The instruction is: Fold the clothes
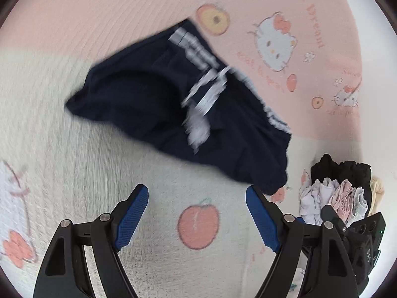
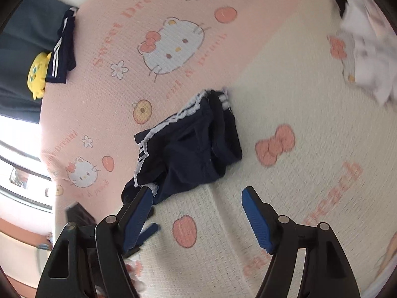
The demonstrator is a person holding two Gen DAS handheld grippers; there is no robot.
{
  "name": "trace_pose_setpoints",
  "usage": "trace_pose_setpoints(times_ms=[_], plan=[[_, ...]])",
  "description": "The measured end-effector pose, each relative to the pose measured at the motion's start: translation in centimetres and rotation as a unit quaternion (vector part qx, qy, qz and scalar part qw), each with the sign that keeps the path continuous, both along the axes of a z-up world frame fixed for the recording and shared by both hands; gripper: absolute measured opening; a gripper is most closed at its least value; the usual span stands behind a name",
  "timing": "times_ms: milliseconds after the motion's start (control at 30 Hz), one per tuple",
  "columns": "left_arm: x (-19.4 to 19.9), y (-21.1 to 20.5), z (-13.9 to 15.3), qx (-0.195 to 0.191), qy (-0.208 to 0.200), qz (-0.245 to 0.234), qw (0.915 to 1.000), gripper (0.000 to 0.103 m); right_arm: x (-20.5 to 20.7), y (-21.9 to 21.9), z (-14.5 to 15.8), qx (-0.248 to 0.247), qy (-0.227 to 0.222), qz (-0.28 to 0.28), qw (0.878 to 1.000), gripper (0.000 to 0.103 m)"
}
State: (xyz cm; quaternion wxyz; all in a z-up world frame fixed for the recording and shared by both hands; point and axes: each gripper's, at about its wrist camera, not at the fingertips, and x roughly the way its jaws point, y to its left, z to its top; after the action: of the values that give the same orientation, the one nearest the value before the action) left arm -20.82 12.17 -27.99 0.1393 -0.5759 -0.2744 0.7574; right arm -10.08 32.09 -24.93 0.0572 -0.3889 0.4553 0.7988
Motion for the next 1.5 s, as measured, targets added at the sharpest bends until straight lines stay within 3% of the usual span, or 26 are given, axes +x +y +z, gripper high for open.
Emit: trace_pose_setpoints(times_ms=[233,367,500,600,933,1267,1500], plan=[[1.4,-0.6,-0.5,0.029,0.038,0.02,0.9987,0.082,0.2,0.1,-2.7,-0.067,-0.006,-0.022,0.997,0.074],[1.4,-2.1,-1.2,0.089,0.027,0.049,0.9945,0.084,0.3,0.3,-4.3,-0.112,-0.003,-0.038,0.993,0.074],[1.0,-2.7,-1.5,0.118,0.013,0.058,0.9912,0.085,-0.1,0.3,-5.3,-0.141,0.001,-0.047,0.989,0.074],[0.7,-3.0,-1.6,0.133,0.002,0.086,0.9874,0.085,-0.9,0.3,-5.8,-0.148,0.001,-0.044,0.988,0.074],[-2.5,-4.1,-1.8,0.161,0.029,0.141,0.9764,0.085,-4.3,1.1,-6.7,-0.149,0.008,-0.036,0.988,0.074],[-4.3,-3.6,-1.6,0.136,0.064,0.174,0.9732,0.085,-6.6,2.4,-7.1,-0.15,0.032,-0.057,0.987,0.074],[-4.9,-1.3,-0.8,0.053,0.113,0.134,0.983,0.085,-8.9,0.7,-5.5,-0.037,0.011,-0.022,0.999,0.074]])
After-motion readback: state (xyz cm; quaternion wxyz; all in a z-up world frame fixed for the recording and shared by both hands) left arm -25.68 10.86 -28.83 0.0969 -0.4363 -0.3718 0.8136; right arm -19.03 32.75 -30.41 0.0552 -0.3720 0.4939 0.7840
